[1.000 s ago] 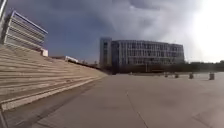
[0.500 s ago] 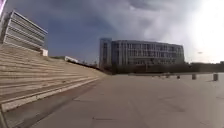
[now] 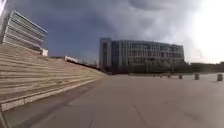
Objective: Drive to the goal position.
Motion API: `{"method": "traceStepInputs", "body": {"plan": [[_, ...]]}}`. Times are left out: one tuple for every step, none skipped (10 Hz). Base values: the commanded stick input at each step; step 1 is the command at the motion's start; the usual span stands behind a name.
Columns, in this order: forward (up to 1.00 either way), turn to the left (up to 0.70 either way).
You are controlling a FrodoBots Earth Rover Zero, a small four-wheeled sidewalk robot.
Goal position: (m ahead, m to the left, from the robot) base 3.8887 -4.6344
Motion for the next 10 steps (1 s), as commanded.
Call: {"method": "traceStepInputs", "body": {"plan": [[0.70, 0.00], [0.70, -0.11], [0.70, -0.24], [0.70, -0.35], [0.70, -0.35], [0.70, -0.35], [0.70, -0.35], [0.70, -0.35], [0.70, -0.35], [0.70, -0.35]]}}
